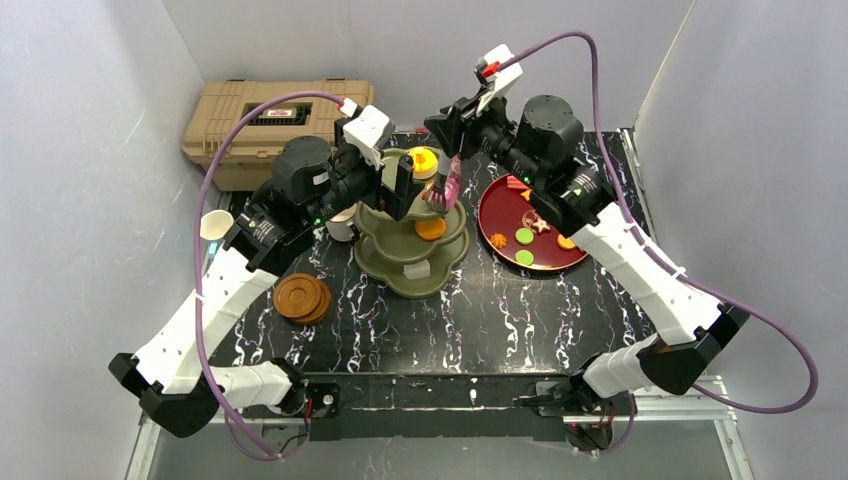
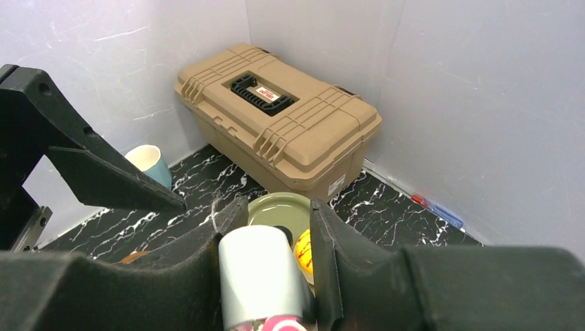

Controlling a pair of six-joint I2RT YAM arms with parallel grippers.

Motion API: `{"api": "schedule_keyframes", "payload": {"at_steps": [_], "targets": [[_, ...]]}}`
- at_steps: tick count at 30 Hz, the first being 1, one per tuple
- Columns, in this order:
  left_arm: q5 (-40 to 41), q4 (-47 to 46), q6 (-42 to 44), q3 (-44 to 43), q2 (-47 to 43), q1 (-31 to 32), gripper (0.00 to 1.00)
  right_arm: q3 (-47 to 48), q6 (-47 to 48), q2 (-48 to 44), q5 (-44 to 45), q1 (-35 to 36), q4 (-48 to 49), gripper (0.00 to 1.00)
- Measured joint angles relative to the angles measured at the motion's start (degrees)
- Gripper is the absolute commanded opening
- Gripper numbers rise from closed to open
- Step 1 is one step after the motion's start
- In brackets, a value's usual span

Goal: Serve the afternoon tea
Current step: Place the desert on the desert table.

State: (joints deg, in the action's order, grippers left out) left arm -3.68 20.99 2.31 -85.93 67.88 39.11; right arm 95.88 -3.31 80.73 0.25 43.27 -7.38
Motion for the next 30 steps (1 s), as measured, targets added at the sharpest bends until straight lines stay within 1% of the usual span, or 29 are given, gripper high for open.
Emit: {"api": "schedule_keyframes", "payload": {"at_steps": [5,9,15,20,25,30], "targets": [[-0.09,0.00,0.02,0.00,-0.04,0.00,0.98,0.00,-0.59,-0.11,0.00,0.00,0.33,0.44],[-0.72,-0.63,0.00,0.42,-0.15,0.00,0.98,0.00,-0.85,-0.11,0.00,0.00,0.42,0.40],[-5.01,-5.16,-0.96,5.16,-0.02,0.00,0.98,0.02,-1.05,0.02,0.00,0.00,1.86,0.39],[-6.64,-11.74,-1.44,6.43,4.15,0.00,0.98,0.59,-2.08,1.53,-0.55,0.00,4.00,0.36],[-6.51,-15.72,-1.38,6.14,8.76,0.02,0.98,0.48,-3.26,2.16,-1.31,0.00,4.98,0.36],[-5.53,-17.42,-0.15,5.90,9.84,0.04,0.79,-0.13,-3.98,2.16,-1.64,0.00,6.64,0.37]]}}
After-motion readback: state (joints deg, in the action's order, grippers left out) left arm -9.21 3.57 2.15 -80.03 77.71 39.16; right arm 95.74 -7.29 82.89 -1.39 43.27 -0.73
